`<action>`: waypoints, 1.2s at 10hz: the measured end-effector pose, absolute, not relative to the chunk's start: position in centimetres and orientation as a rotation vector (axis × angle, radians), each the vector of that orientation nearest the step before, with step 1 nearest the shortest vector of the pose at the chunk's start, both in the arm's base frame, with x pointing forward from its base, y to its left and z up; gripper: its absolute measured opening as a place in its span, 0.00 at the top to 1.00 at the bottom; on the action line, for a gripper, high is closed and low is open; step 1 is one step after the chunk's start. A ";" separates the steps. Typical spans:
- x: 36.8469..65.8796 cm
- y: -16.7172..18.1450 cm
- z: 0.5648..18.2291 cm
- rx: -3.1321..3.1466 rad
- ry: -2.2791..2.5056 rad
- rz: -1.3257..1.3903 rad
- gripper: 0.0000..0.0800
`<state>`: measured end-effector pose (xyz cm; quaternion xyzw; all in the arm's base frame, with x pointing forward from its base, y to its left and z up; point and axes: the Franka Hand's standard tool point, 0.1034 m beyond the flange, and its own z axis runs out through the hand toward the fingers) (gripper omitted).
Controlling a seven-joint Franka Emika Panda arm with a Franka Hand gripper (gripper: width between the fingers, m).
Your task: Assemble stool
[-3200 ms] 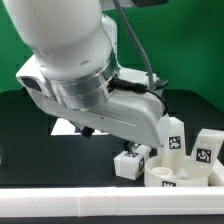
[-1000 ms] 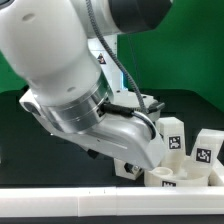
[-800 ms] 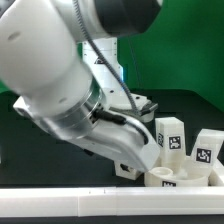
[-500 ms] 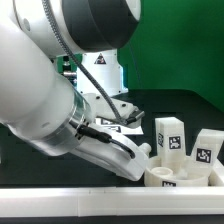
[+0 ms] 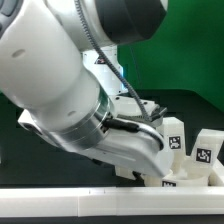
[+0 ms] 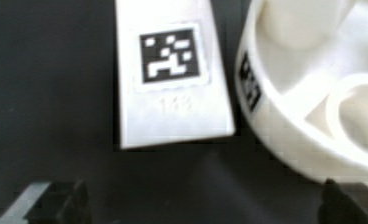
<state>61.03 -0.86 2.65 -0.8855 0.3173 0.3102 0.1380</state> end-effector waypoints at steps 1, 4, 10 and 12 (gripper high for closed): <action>60.9 -1.1 2.5 -2.560 0.927 0.902 0.19; 61.0 -1.1 2.4 -2.561 0.922 0.894 0.19; 60.8 -1.6 2.0 -2.559 0.836 0.850 0.19; 58.9 -1.7 1.9 -2.474 0.811 1.059 0.19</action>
Offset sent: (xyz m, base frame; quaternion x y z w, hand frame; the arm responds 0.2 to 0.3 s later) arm 0.0000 0.0000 0.0000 0.0000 0.0000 0.0000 1.0000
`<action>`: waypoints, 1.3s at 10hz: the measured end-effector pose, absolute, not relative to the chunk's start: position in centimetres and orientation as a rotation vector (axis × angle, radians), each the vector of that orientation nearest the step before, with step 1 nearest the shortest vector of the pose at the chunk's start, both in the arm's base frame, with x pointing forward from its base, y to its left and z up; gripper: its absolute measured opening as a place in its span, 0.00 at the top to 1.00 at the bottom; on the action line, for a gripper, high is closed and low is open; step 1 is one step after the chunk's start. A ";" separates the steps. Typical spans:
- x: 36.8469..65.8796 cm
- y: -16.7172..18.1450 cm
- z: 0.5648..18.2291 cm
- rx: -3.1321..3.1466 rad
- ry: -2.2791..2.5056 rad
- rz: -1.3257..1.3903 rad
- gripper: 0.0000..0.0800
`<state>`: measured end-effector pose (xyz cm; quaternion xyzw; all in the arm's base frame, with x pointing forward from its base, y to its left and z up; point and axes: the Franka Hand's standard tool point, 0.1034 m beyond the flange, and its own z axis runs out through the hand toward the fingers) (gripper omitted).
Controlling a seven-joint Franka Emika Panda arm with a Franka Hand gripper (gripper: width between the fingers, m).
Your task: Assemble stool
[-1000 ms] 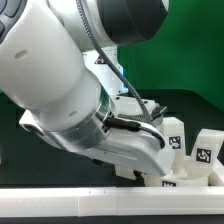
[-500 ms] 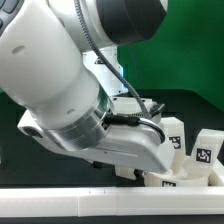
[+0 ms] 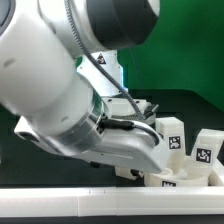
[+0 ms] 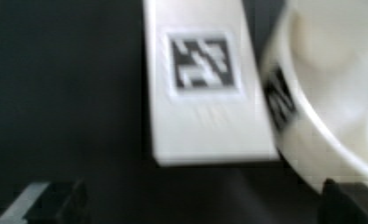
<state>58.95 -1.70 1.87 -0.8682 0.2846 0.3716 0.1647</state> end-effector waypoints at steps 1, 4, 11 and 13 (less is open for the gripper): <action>58.7 -2.0 1.7 -2.438 0.808 1.138 0.19; 59.7 -1.6 1.7 -2.458 0.804 1.112 0.19; 59.3 -1.3 1.2 -2.480 0.815 1.100 0.19; 59.3 -1.3 1.2 -2.480 0.816 1.100 0.19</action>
Offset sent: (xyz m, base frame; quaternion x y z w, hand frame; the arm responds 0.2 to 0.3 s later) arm -0.0047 0.0102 0.0042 0.0075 -0.0047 0.0115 0.9999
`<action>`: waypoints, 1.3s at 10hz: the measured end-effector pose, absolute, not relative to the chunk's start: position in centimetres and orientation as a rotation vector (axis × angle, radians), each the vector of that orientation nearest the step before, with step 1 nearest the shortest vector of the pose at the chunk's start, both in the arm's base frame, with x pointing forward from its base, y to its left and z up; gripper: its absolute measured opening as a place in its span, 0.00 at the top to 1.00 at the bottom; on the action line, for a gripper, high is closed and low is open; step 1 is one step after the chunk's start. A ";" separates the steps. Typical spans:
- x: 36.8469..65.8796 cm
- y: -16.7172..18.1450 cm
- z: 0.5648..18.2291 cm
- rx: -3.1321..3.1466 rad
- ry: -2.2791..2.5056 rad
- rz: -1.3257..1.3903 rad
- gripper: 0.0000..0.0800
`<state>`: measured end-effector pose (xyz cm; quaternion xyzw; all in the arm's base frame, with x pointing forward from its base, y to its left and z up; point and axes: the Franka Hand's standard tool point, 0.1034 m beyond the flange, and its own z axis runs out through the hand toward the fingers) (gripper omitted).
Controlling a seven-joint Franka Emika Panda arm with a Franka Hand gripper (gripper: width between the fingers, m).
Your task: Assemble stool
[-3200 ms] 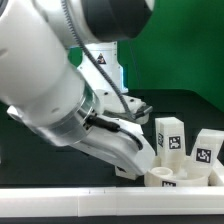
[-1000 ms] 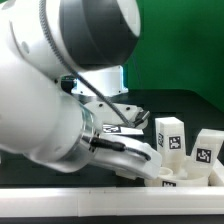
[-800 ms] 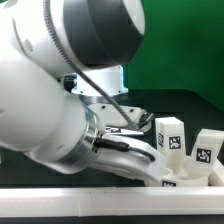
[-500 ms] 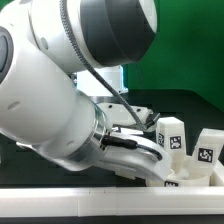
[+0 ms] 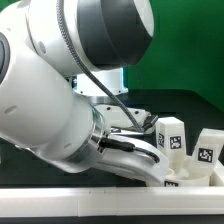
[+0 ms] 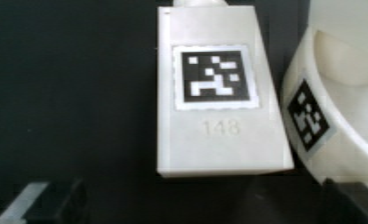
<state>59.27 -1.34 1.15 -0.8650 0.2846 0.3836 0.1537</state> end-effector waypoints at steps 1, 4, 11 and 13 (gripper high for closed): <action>59.4 -1.4 0.9 -2.489 0.826 1.073 0.19; 58.1 -1.4 0.8 -2.488 0.828 1.071 0.19; 58.3 -1.1 1.1 -2.511 0.837 1.029 0.19; 58.2 -1.1 0.9 -2.509 0.839 1.034 0.19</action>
Offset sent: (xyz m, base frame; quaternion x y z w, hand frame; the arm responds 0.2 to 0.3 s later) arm -0.0219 0.0037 0.0014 0.0045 -0.0091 -0.0150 0.9998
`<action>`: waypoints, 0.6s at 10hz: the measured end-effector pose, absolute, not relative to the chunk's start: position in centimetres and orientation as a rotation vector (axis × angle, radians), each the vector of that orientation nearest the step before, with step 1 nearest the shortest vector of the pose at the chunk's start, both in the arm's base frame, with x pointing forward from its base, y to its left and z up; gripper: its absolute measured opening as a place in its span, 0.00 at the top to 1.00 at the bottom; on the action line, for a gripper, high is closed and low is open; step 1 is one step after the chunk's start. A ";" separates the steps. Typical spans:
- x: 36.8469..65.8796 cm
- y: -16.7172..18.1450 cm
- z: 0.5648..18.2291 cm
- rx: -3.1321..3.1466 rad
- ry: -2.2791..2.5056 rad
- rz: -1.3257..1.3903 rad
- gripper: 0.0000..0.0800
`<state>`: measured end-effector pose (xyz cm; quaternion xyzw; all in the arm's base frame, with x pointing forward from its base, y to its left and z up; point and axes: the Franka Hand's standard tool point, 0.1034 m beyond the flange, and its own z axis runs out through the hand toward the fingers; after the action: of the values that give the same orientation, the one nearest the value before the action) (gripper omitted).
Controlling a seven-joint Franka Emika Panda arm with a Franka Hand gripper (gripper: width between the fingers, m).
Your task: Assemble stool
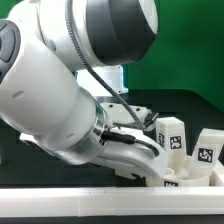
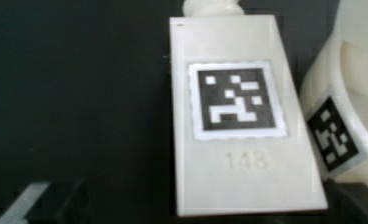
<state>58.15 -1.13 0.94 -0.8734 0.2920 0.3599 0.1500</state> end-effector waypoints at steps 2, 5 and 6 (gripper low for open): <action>58.1 -1.1 0.9 -2.509 0.839 1.035 0.19; 57.0 -0.9 0.2 -2.482 0.867 1.047 0.19; 56.4 -0.6 0.0 -2.483 0.872 1.049 0.19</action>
Offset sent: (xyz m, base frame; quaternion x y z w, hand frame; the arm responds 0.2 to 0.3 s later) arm -0.0231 0.0111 -0.0122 0.0576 -0.0305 0.0255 0.9976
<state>56.40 -0.62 0.04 -0.8661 0.3041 0.3659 0.1534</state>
